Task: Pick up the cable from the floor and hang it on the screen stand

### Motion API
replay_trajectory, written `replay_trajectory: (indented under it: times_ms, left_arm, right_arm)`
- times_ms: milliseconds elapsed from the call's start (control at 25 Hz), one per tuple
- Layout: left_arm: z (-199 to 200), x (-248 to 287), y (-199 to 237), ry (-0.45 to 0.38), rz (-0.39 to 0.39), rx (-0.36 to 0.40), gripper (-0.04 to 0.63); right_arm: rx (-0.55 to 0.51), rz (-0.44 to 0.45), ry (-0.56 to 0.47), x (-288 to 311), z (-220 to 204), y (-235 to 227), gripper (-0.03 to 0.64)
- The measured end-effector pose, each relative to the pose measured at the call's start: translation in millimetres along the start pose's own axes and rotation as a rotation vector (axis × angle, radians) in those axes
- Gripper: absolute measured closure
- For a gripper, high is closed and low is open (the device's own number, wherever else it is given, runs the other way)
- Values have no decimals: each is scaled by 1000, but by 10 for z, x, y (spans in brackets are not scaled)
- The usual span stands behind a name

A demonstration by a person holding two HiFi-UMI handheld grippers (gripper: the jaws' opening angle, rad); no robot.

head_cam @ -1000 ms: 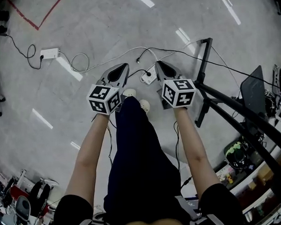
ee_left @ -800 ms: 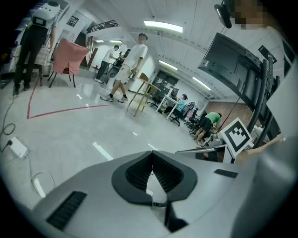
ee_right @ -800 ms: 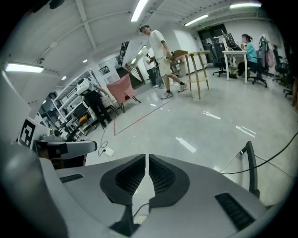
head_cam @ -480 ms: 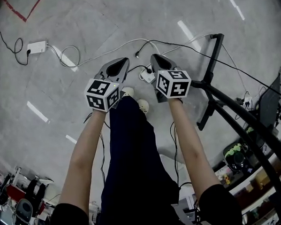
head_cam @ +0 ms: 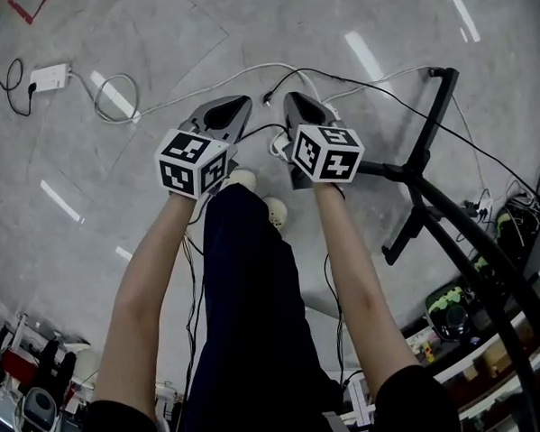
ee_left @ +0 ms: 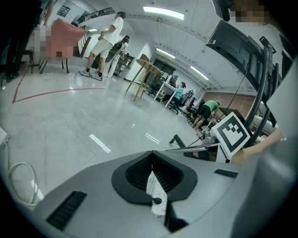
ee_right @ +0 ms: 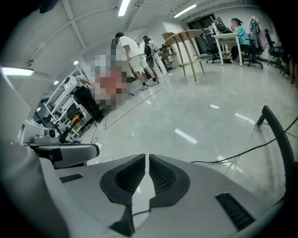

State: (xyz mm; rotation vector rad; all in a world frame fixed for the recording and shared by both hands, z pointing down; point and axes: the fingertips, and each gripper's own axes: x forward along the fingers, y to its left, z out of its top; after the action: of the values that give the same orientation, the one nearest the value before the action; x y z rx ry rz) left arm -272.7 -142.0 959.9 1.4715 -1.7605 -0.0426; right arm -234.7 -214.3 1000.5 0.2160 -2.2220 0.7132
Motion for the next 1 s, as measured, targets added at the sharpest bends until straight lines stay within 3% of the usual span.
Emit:
replay_trajectory:
  times_ms: [400, 600, 840, 1000]
  left_arm:
    - [-613, 532, 435, 49, -14, -24, 588]
    - [-924, 695, 545, 71, -30, -34, 588]
    - [-1117, 843, 757, 70, -24, -45, 588]
    - [-1173, 928, 896, 65, -22, -45, 588]
  right_arm:
    - [27, -15, 64, 694, -644, -293, 586]
    - [129, -25, 86, 992, -941, -408, 456]
    - [169, -94, 89, 1278, -1191, -544, 384]
    - [177, -119, 102, 1441, -1351, -640, 371]
